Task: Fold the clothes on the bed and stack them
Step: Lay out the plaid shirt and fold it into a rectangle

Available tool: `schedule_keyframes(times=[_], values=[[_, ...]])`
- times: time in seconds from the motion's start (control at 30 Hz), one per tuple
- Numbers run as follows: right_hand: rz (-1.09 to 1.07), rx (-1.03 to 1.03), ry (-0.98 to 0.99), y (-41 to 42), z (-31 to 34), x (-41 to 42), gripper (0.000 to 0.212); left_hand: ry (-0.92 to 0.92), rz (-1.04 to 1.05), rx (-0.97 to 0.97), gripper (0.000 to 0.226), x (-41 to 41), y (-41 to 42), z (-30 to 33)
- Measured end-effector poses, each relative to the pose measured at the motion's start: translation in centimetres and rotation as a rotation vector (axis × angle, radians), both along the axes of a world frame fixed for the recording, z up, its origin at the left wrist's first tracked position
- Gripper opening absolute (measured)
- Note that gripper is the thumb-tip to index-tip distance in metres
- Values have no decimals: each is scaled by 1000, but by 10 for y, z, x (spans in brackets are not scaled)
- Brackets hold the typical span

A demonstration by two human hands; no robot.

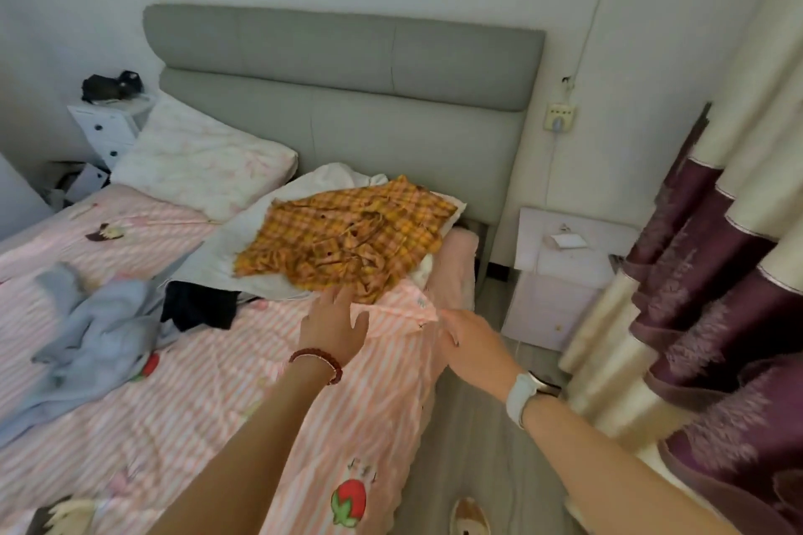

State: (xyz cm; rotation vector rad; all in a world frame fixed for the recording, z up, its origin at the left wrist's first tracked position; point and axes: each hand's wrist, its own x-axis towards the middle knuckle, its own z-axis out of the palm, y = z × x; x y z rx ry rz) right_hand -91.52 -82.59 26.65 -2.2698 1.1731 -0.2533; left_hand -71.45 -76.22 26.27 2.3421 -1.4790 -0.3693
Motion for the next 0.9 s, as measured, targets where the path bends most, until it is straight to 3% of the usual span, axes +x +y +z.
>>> schedule_keyframes(times=[0.23,0.63,0.8,0.9], values=[[71,84,54,-177,-15,30,38,119,129,92,45,25,-160,-27],[213,204,184,-363,-99,152,44,201,220,270,52,125,-327,-126],[321,55,218,-412,-140,207,45,86,240,426,61,169,-373,-171],[440,-70,273,-434,-158,236,51,119,214,437,39,184,-386,-184]])
